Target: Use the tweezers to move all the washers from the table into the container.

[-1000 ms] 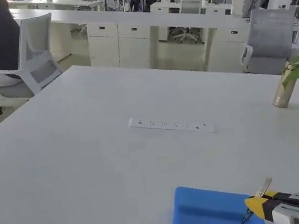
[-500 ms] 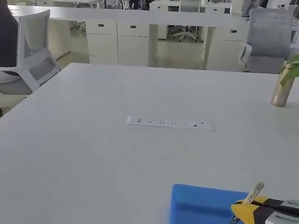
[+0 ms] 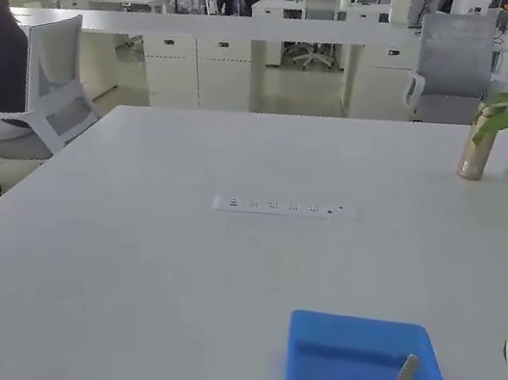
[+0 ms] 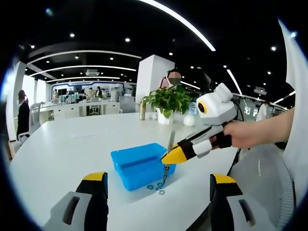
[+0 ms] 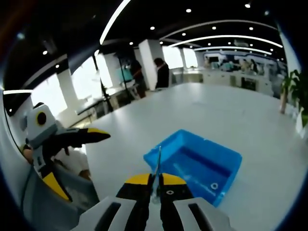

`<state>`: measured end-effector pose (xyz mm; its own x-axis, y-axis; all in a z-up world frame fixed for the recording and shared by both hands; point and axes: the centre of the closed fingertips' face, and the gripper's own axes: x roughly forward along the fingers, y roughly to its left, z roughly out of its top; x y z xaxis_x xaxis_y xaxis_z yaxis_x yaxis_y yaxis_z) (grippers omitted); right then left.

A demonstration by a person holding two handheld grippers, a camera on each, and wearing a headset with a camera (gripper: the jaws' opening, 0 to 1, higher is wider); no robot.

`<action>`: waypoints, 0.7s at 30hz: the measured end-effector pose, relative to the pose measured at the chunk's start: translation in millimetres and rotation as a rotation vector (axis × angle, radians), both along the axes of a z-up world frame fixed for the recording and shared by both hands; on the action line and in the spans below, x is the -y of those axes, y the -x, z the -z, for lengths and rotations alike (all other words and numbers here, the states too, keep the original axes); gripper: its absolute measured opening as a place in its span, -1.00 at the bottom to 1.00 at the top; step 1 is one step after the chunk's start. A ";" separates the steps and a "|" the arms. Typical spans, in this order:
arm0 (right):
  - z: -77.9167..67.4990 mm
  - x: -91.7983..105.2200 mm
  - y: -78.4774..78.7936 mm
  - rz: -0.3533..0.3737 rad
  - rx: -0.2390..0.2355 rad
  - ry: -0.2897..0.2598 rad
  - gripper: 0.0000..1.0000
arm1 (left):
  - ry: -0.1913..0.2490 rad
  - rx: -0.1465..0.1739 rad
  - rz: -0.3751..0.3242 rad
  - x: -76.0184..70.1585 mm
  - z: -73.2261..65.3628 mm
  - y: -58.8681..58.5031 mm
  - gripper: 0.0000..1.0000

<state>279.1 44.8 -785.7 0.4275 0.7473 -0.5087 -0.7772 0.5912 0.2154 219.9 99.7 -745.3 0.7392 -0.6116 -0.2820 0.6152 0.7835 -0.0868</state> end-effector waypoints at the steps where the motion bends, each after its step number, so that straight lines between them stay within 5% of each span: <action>1: 2.1 -0.8 0.7 -0.002 0.001 0.003 -0.94 | 0.002 0.001 0.001 0.2 0.0 0.1 0.77; 11: 16.7 -11.2 7.0 -0.039 0.033 0.087 -0.94 | -0.015 -0.010 0.009 0.3 4.4 0.5 0.74; 21: 17.4 -13.8 4.3 -0.065 0.033 0.077 -0.94 | -0.028 -0.019 0.010 -0.4 7.6 -0.8 0.73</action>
<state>274.8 58.6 -803.0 0.3968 0.7333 -0.5521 -0.8204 0.5531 0.1450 220.7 100.1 -752.9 0.7275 -0.6105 -0.3129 0.6213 0.7798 -0.0769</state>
